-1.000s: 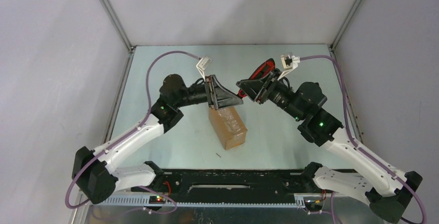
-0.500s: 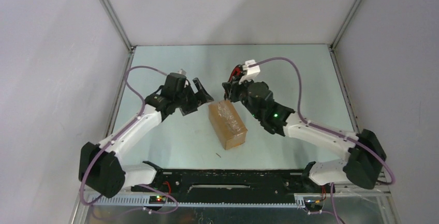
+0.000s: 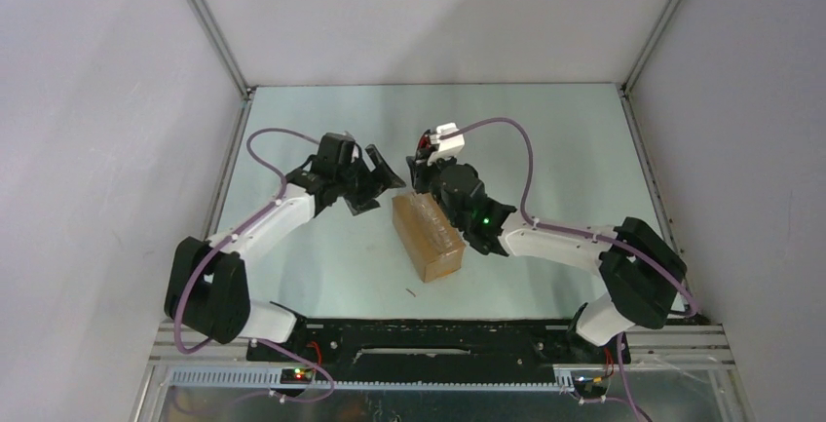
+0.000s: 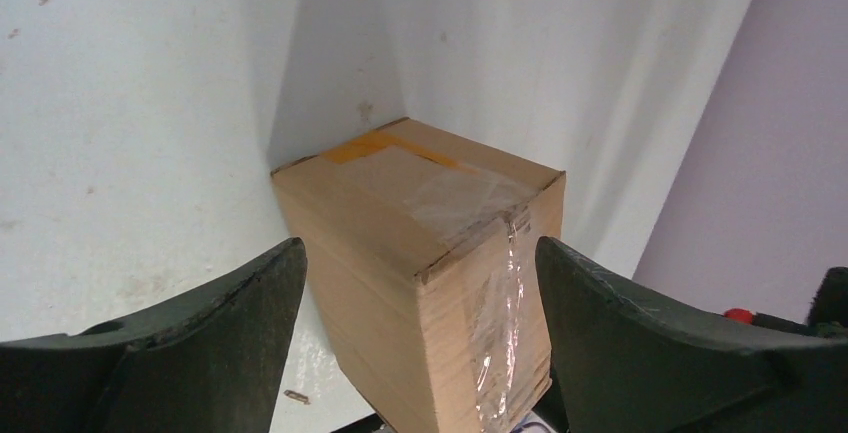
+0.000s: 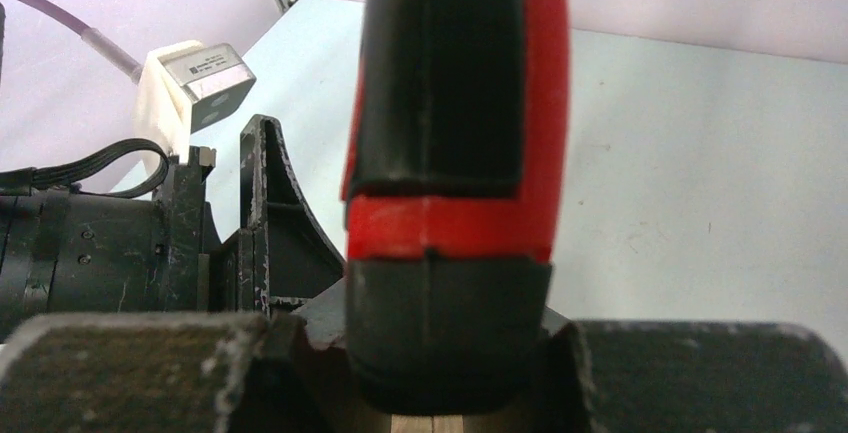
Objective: Unpack the express box
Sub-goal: Cut the express box at the center of the board.
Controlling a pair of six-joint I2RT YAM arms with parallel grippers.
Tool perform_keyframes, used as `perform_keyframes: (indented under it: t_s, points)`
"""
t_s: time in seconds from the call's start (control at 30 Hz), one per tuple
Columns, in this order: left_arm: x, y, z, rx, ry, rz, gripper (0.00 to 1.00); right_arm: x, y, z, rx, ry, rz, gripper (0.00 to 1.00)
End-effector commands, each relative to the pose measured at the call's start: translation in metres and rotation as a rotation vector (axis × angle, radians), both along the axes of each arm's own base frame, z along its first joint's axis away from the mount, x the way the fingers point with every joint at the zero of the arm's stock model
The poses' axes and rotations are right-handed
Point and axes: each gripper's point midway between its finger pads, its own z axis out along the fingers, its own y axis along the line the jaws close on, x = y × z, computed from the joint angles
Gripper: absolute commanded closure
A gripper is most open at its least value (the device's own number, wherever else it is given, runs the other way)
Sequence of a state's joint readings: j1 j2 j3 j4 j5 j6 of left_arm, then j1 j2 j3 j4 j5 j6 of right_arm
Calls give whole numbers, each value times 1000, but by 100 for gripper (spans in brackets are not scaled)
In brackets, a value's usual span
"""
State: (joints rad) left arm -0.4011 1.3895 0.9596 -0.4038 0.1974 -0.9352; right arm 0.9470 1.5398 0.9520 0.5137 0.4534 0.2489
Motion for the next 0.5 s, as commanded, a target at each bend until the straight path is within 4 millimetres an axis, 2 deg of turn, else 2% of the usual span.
perform_keyframes:
  t_s: [0.0, 0.2, 0.47]
  points:
    - [-3, -13, 5, -107, -25, -36, 12, 5, 3, 15, 60, -80, -48, 100]
    - [-12, -16, -7, -124, 24, -52, 17, 4, 1, 6, 61, -95, -93, 100]
    - [-17, -15, -13, -133, 43, -41, 24, 2, -3, -5, 60, -109, -119, 100]
